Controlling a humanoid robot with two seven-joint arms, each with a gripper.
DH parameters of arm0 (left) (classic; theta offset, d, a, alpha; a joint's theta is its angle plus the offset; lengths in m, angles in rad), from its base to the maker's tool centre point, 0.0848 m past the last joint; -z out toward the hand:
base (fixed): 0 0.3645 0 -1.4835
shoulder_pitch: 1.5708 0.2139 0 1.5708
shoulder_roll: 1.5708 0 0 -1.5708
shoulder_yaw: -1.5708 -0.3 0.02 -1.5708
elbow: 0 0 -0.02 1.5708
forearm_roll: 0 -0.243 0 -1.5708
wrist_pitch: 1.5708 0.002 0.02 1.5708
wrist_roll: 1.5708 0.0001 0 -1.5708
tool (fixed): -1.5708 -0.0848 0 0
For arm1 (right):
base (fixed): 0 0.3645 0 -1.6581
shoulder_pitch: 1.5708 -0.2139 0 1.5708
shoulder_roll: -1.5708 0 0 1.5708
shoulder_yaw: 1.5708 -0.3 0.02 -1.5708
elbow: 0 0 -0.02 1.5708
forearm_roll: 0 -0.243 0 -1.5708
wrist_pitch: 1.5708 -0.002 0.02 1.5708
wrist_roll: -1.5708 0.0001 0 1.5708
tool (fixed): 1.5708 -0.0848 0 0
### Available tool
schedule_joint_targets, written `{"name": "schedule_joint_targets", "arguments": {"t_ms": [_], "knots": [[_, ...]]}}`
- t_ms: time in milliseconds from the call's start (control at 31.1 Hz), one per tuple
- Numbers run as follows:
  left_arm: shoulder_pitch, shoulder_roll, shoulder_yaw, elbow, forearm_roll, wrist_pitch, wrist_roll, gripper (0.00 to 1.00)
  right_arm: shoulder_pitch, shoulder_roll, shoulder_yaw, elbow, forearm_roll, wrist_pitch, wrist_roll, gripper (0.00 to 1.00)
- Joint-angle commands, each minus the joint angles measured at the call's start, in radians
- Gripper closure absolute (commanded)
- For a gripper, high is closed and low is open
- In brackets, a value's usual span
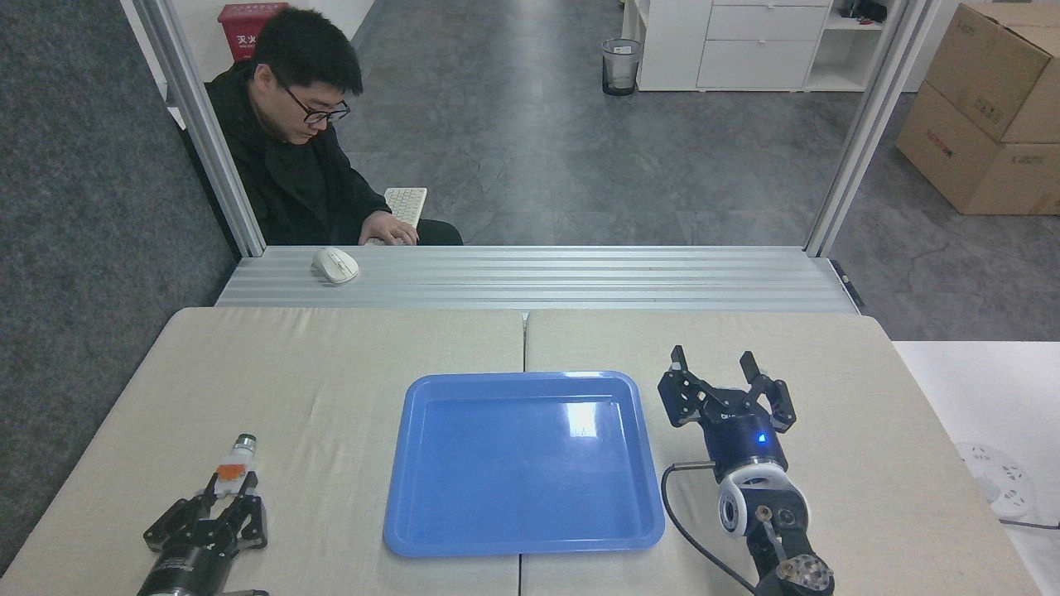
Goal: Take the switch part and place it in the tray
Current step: 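Close the left gripper on the switch part and lift it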
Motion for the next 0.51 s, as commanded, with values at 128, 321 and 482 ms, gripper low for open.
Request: {"name": "schedule_joint_targets", "arguments": {"t_ms": [128,321,482], "knots": [[0.006,-0.002,-0.019,-0.214,0.014,-0.036,0.000,1.00,0.000,-0.003,0.000,0.000,0.000,0.000,-0.001,0.00],[0.048,-0.051,-0.054,-0.579,0.012,-0.203,-0.036,1.00,0.000,-0.003,0.002,0.000,0.000,-0.001,-0.001,0.00],[0.005,-0.093,-0.233,-0.645,0.003,-0.242,-0.059,1.00,0.000,-0.003,0.002,0.000,0.001,-0.001,-0.001,0.00]]}}
